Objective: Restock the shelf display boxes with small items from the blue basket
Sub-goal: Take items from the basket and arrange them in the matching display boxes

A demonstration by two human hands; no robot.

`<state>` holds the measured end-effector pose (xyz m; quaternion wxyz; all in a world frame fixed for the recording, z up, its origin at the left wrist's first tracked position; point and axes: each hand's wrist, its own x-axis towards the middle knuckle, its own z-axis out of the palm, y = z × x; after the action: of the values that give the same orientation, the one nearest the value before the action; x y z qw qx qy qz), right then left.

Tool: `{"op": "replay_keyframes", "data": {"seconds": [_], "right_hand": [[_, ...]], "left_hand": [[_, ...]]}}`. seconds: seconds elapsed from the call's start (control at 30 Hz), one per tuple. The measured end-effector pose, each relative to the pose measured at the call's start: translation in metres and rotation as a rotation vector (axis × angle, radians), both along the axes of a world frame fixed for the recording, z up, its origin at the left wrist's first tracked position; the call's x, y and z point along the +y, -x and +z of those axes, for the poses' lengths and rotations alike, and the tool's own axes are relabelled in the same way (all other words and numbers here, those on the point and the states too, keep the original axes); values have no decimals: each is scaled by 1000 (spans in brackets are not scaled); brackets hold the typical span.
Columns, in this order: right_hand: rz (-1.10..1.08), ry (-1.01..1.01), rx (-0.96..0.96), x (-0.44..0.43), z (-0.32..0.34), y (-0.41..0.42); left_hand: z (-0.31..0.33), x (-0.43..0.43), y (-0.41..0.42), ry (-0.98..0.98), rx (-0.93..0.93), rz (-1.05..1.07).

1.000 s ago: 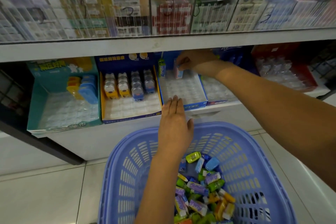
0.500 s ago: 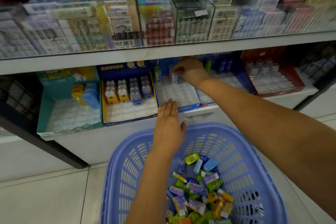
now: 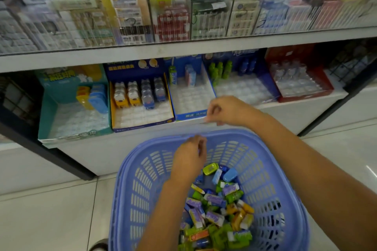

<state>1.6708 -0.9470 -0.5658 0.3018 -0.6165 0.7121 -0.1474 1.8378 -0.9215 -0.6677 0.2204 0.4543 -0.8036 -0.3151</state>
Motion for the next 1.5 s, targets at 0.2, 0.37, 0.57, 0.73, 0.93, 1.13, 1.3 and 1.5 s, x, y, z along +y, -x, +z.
{"op": "replay_keyframes", "data": {"seconds": [0.2,0.37,0.57,0.73,0.93,1.13,1.3,1.5], "right_hand": [[208,-518,328,75,-131,-7],[66,-547,395,101,-189,-10],[31,-505,368,106,-206,-9],[-168,-415,57,101,-177,12],[-318,-207,-466,92,-105,28],[-323,165,-599,71,-18,27],[-401,525,-480,31,31,28],[-317,645,-242,-55,54,19]], "left_hand": [[-101,40,-2,-459,-531,-369],[-138,59,6,-472,-487,-438],[-153,58,19,-296,-572,-375],[-148,50,20,-487,-443,-194],[-93,16,24,-620,-110,21],[6,-6,26,-465,277,25],[62,-14,19,-160,415,81],[76,-27,18,157,223,135]]}}
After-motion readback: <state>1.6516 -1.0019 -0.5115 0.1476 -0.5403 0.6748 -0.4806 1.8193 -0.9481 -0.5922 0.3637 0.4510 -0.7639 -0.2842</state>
